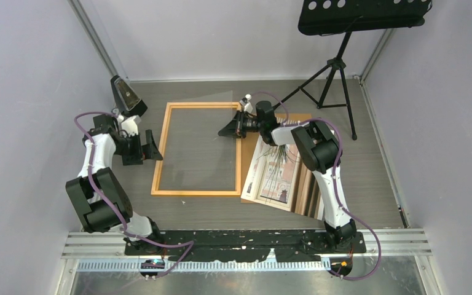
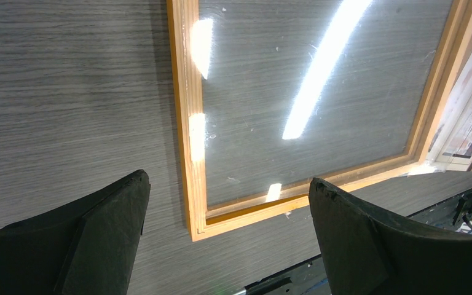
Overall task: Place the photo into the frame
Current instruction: Place the photo frame item in the photo frame.
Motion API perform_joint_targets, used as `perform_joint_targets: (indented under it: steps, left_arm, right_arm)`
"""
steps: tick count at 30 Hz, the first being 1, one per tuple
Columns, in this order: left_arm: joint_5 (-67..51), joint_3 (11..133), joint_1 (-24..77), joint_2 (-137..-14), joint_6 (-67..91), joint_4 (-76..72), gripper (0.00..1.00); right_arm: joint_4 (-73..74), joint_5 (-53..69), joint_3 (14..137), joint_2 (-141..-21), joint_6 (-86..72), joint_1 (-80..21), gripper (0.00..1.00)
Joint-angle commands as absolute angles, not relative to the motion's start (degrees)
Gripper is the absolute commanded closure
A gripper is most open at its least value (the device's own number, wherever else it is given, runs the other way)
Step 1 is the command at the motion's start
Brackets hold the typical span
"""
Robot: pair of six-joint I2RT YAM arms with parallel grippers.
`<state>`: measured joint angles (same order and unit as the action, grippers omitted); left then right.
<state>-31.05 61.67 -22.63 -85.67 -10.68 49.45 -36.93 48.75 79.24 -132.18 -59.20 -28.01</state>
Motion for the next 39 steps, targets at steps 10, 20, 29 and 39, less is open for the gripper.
perform_joint_targets:
  steps: [10,20,29,39]
  left_arm:
    - [-31.91,63.02,-22.85,-85.52,-10.20,48.52,0.02]
    - [-32.06,62.84,-22.85,-85.34,-10.15,48.68,0.03]
    - [-32.22,62.76,-22.85,-85.51,-10.24,48.55,0.02]
    - [-32.30,62.68,-22.85,-85.61,-10.19,48.53,0.02]
  right_arm:
    - [-34.21,49.23,81.25,-131.23,-55.21,-27.90,0.94]
    - [-34.52,48.44,80.63,-130.99,-55.40,-27.93,0.94]
    - [-34.52,48.42,80.47,-130.71,-55.22,-27.83,0.94]
    - [-34.31,48.59,80.21,-130.52,-54.44,-27.77,0.94]
